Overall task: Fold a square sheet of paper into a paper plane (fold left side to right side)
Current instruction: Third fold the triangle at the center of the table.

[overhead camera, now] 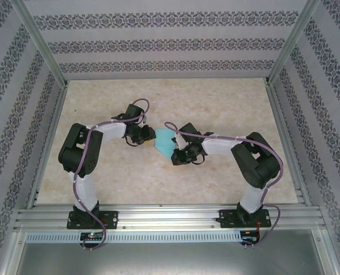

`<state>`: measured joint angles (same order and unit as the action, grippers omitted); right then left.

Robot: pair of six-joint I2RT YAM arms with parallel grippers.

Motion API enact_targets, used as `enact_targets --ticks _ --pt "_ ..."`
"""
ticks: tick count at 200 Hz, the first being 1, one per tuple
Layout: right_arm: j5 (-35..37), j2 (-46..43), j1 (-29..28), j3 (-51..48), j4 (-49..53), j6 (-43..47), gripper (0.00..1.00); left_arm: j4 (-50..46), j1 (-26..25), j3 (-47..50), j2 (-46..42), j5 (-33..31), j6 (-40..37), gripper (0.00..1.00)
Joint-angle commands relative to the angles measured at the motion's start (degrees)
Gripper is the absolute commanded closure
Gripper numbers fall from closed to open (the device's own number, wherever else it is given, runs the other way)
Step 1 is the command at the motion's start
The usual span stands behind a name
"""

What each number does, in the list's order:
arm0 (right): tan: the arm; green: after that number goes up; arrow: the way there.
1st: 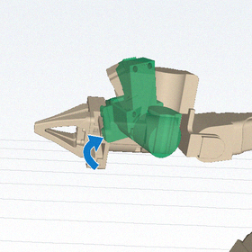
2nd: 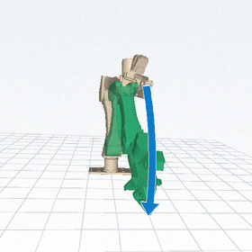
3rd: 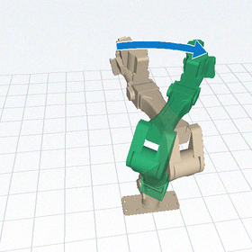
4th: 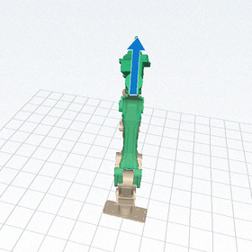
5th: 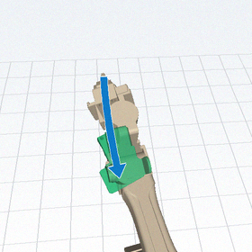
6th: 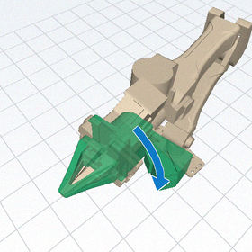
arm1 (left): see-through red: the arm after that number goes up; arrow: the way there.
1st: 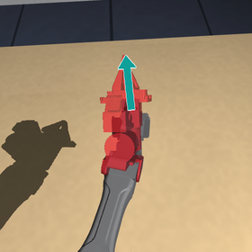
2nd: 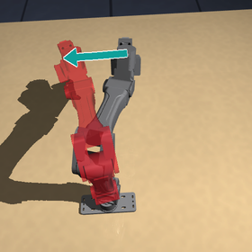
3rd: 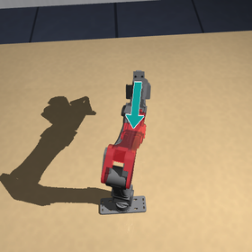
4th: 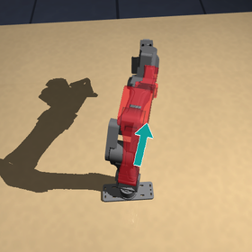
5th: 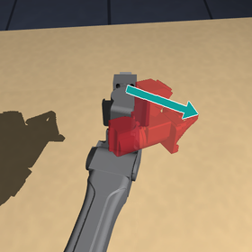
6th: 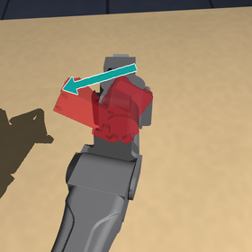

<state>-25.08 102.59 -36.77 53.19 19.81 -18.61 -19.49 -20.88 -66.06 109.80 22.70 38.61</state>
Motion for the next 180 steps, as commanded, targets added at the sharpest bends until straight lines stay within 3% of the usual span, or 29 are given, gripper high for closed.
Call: enact_targets --ticks 1,60,105,180 --pt "4.92 1.16 -0.85 -3.12 6.12 -0.65 0.87 -1.46 1.29 1.34 -4.3 -0.83 -1.57 0.62" --pt "2.27 -5.78 1.46 -2.13 3.23 -0.99 0.84 8.28 0.06 11.83 -12.64 7.86 5.08 0.5" --pt "0.12 -10.41 2.54 -0.33 3.13 -0.64 0.83 15.08 -2.22 16.36 -13.49 10.02 9.82 0.42" --pt "-0.74 -5.03 2.49 4.67 1.46 -0.88 0.82 19.26 -4.25 15.55 -10.12 10.79 12.01 0.38"
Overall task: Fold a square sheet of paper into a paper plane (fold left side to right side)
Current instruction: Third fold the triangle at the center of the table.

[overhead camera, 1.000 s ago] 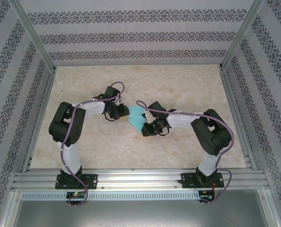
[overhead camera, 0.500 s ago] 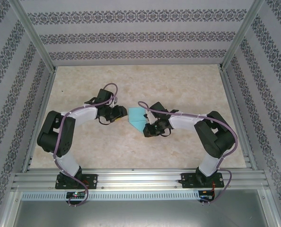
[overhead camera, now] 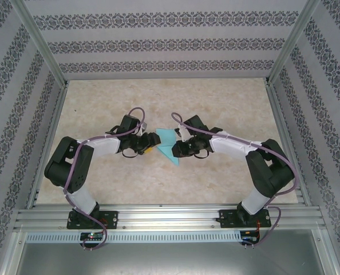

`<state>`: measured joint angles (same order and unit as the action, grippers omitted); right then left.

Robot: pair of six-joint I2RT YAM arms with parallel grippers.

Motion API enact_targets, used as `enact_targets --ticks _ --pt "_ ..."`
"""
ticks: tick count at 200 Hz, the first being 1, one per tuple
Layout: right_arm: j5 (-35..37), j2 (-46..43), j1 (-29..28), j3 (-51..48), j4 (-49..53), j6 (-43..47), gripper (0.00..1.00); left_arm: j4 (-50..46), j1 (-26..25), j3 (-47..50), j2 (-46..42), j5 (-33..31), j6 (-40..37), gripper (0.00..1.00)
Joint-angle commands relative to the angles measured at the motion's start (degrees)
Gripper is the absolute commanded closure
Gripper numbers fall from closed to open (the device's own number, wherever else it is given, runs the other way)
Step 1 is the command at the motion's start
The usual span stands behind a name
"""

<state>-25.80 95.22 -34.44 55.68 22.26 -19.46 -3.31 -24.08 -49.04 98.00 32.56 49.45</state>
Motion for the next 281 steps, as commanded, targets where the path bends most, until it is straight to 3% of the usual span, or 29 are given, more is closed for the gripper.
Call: enact_targets --ticks 1,73,128,167,217,281 --pt "0.06 2.38 0.2 2.21 -0.99 0.01 0.82 3.06 -1.06 -1.49 1.81 0.93 1.17 0.38" --pt "3.04 7.67 0.91 4.82 -1.26 1.14 0.82 3.82 -2.99 -4.61 5.73 1.08 1.79 0.46" --pt "4.24 7.45 0.88 3.7 -2.4 1.41 0.8 4.32 -3.35 -5.46 6.57 0.41 2.43 0.63" --pt "8.4 1.46 0.35 -0.09 -4.08 2.2 0.69 3.87 -3.84 -5.91 6.15 0.19 2.67 0.78" --pt "19.86 -3.37 -6.53 -3.81 -3.48 4.53 0.62 1.39 -4.2 -7.25 6.15 0.0 3.5 0.85" --pt "30.17 2.79 -13.68 0.23 -1.38 7.6 0.6 -1.5 -4.26 -8.8 6.28 -0.3 3.33 0.86"
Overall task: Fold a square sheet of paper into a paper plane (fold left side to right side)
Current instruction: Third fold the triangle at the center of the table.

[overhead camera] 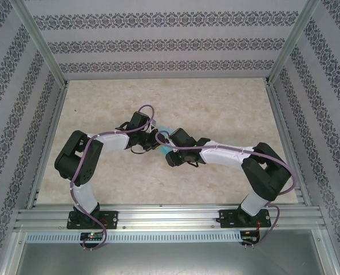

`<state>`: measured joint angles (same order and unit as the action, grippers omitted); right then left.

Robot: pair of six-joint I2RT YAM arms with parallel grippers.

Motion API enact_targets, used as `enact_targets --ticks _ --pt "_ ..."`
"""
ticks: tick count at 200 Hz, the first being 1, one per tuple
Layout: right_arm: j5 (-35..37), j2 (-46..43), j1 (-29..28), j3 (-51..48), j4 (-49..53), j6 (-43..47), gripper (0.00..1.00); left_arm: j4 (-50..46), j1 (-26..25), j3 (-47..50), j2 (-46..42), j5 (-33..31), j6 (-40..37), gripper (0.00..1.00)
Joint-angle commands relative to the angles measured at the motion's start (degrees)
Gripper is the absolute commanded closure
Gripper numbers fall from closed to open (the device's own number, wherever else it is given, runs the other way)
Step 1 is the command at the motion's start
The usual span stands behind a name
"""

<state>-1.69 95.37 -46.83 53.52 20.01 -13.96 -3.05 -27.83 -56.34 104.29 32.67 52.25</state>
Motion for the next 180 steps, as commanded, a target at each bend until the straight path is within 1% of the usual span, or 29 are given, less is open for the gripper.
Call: enact_targets --ticks 1,35,71,122,180 --pt "6.16 2.67 -1.35 2.48 0.89 2.09 0.6 -1.77 -0.48 -1.5 0.01 -0.41 0.51 0.85" --pt "7.55 4.47 -2.03 3.14 0.62 1.74 0.6 -2.33 -0.53 -1.74 0.19 -0.58 0.35 0.86" --pt "8.64 5.26 -2.3 3.44 1.18 1.87 0.62 -2.75 -0.49 -1.98 0.34 -0.65 0.31 0.86" --pt "7.64 5.79 -2.39 3.18 1.25 1.91 0.72 -3.04 -0.5 -2.21 0.72 -0.65 0.22 0.85" --pt "6.97 6.47 -2.49 2.75 1.02 1.64 0.76 -3.67 -0.55 -2.64 0.72 -0.67 -0.13 0.83"
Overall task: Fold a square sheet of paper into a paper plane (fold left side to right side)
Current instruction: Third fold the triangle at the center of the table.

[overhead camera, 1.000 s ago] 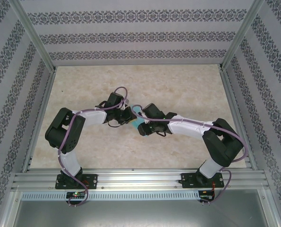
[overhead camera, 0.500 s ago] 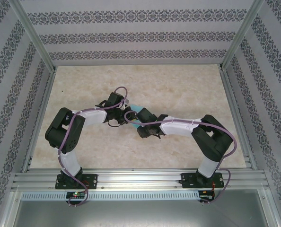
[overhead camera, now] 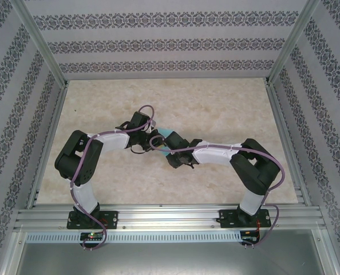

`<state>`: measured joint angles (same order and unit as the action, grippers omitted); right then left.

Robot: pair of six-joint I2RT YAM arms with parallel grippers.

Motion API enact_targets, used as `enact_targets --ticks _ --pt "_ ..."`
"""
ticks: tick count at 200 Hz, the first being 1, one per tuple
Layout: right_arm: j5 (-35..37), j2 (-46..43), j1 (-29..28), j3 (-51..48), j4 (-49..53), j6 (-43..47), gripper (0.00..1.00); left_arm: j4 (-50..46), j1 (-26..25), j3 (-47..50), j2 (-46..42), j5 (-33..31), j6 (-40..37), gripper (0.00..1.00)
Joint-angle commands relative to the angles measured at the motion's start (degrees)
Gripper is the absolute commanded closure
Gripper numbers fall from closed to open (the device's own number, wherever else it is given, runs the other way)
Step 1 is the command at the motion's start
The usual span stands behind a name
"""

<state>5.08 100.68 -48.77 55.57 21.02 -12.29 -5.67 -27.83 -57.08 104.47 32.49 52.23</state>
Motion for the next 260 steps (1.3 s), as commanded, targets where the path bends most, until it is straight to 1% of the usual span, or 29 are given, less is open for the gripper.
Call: enact_targets --ticks 1,33,54,69,94,108,126,150,171,186,204,218,260 --pt "0.19 1.17 -0.54 0.64 0.0 -0.06 0.76 -1.03 -0.55 -1.9 0.51 -0.5 -0.11 0.83" --pt "-1.76 1.19 -0.07 -0.21 -1.18 -0.69 0.81 -2.08 -0.42 -2.51 0.12 -0.63 -0.76 0.77" --pt "-3.66 0.76 0.58 -0.8 -2.1 -0.82 0.83 -3.31 -0.33 -3.03 -0.56 -0.93 -1.69 0.73" --pt "-5.14 0.26 1.17 -1.07 -2.66 -0.87 0.84 -4.61 -0.12 -3.39 -1.26 -1.28 -2.49 0.66" --pt "-7.45 -0.22 2.16 -1.29 -3.18 -0.47 0.85 -5.96 0.81 -3.15 -3.24 -1.46 -3.65 0.59" --pt "-7.96 -0.07 2.62 -1.26 -2.93 -0.14 0.85 -6.54 1.62 -2.72 -4.72 -1.57 -4.14 0.51" --pt "-8.23 0.17 2.8 -1.41 -2.82 0.07 0.85 -6.93 2.45 -2.12 -6.3 -1.31 -4.44 0.46" --pt "-8.17 0.04 2.9 -1.36 -2.74 0.2 0.84 -7.75 3.3 -1.81 -7.9 -1.33 -4.84 0.35" --pt "-7.92 -0.14 2.89 -1.19 -2.6 0.17 0.84 -7.74 3.95 -0.77 -9.03 -1.86 -4.7 0.34" --pt "-7.82 -0.14 2.81 -1.15 -2.47 0.24 0.84 -7.11 4.14 -0.15 -8.72 -1.45 -4.67 0.36" --pt "-7.37 -0.23 2.76 -1.14 -2.21 0.38 0.83 -4.53 4.11 0.34 -7.17 0.87 -3.8 0.41" --pt "-7.13 -0.29 2.81 -1.13 -2.06 0.54 0.83 -2.48 3.93 0.65 -6.11 1.87 -2.8 0.42" --pt "-6.17 -0.31 2.63 -0.96 -1.51 1.15 0.83 -2.34 2.89 -2.16 -1.55 3.4 -2.57 0.46"
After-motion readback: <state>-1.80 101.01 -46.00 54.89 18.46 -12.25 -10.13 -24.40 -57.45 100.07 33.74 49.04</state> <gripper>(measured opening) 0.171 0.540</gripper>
